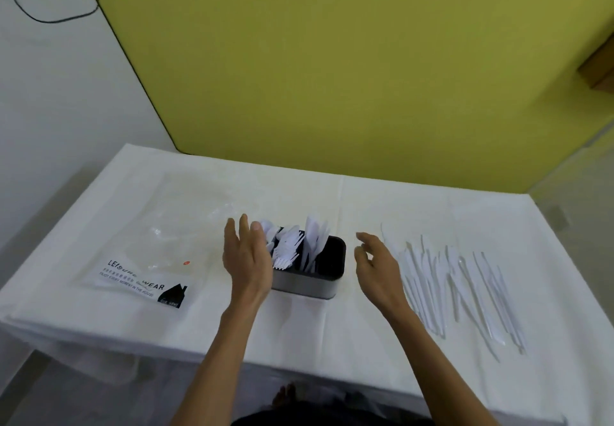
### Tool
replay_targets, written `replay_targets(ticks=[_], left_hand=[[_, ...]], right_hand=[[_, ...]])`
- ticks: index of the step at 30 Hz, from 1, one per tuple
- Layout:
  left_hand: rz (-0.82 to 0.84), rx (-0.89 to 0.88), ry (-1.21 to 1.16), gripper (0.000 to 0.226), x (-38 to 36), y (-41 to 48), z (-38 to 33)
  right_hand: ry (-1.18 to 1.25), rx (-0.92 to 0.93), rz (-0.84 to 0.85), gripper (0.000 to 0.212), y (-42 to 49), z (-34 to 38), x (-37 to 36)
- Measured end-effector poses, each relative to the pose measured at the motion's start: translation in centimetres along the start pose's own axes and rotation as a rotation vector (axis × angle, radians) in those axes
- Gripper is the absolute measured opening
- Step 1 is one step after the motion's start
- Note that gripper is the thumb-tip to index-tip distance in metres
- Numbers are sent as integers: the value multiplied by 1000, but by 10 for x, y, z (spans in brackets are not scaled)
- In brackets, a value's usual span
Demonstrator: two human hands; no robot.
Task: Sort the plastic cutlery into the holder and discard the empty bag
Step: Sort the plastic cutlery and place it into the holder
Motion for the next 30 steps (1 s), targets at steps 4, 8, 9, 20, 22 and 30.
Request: replay_targets(ticks=[4, 8, 9, 20, 22, 30], left_hand=[[-138, -190, 11, 67, -14, -4, -33], [-113, -443, -96, 50, -47, -30, -71], [-86, -520, -128, 44, -59, -40, -80], [826, -213, 246, 24, -164, -101, -42], [839, -130, 316, 19, -167, -100, -25], [844, 185, 121, 59, -195, -90, -22]], right_hand=[[-235, -141, -75, 40, 15, -49, 28], [-642, -206, -15, 30, 13, -82, 43], [-709, -194, -11, 28, 11, -87, 43], [-744, -203, -14, 14, 2, -107, 48], [-802, -184, 49, 16, 4, -101, 49], [-668, -95, 117, 23, -1, -95, 67]])
Point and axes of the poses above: each hand's wrist, its own y-axis towards the middle knuckle, its own x-axis out of the back of the hand, z = x × y, the point moved 1 cm from there along y, towards the middle knuckle, and after that the axes turned 8 degrees about -z, right-handed, at the moved point
